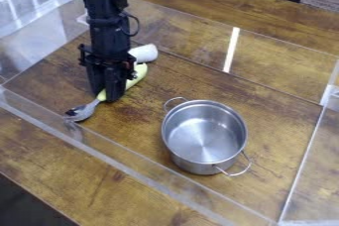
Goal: Move the green spoon to the right
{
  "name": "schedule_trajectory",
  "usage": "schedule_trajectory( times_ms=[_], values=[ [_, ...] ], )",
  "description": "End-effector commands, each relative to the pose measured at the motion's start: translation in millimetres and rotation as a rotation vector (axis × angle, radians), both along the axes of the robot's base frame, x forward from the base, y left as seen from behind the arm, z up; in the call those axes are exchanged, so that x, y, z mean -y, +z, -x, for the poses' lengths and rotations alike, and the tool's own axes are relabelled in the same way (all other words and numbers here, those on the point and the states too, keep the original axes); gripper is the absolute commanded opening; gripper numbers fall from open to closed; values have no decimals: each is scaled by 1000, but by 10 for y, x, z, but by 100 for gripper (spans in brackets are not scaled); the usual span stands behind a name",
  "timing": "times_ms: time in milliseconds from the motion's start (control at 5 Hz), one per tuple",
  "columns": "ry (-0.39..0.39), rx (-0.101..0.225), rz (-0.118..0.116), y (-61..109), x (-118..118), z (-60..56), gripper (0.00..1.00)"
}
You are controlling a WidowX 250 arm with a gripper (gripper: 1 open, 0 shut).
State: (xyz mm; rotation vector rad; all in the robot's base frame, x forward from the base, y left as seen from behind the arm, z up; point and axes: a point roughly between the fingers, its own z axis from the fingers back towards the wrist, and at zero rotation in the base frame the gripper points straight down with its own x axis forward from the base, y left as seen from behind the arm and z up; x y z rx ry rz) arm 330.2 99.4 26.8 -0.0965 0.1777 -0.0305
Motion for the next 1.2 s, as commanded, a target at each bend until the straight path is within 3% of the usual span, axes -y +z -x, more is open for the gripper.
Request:
schedule_trajectory(
  times_ms=[0, 600, 1000],
  values=[
    [19, 52, -29, 209, -203, -38, 0],
    [7, 75, -5, 181, -142, -142, 0],
    [-69, 91, 15, 410, 217, -286, 0]
  ],
)
